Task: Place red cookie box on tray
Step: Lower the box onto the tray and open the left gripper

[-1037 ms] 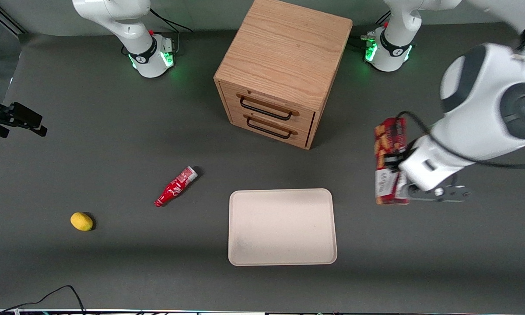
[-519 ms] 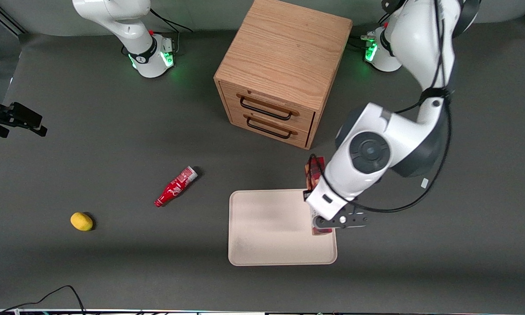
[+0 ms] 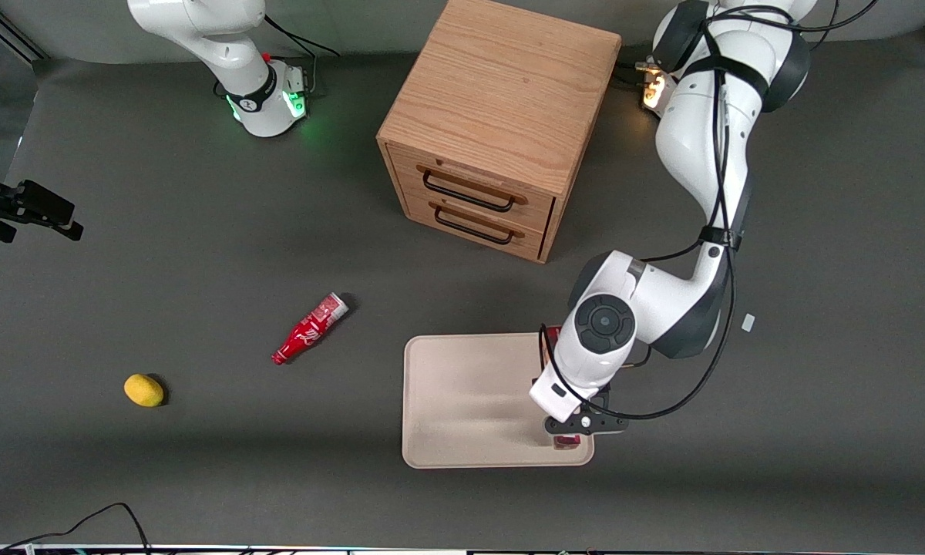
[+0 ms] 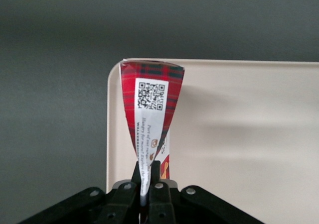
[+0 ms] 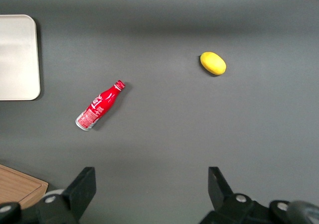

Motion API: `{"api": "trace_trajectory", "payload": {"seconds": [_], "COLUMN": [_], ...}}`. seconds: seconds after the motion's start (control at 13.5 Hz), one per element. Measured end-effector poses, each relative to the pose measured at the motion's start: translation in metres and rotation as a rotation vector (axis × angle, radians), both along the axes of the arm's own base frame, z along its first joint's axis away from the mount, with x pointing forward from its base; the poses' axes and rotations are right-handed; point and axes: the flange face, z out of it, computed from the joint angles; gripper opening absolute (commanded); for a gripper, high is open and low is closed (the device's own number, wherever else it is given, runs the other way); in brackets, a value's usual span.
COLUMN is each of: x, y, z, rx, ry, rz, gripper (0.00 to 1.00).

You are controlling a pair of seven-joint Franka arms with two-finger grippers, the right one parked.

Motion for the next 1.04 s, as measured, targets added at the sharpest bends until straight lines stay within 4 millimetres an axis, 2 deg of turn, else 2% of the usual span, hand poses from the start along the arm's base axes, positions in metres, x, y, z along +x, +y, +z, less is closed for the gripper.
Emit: {"api": "trace_trajectory", "payload": {"seconds": [0.44, 0.52, 0.59, 1.04], "x": [0.008, 0.008, 0.008, 0.009], "y": [0.006, 0.006, 0.006, 0.005], "z": [-0.031, -0.034, -0.034, -0.033], "rx": [0.001, 0.0, 0.0, -0.006], "ry": [-0.03, -0.032, -0.033, -0.044], "rz": [0.003, 0.002, 0.002, 0.001], "gripper": [0.02, 0.47, 0.99, 1.0]}}
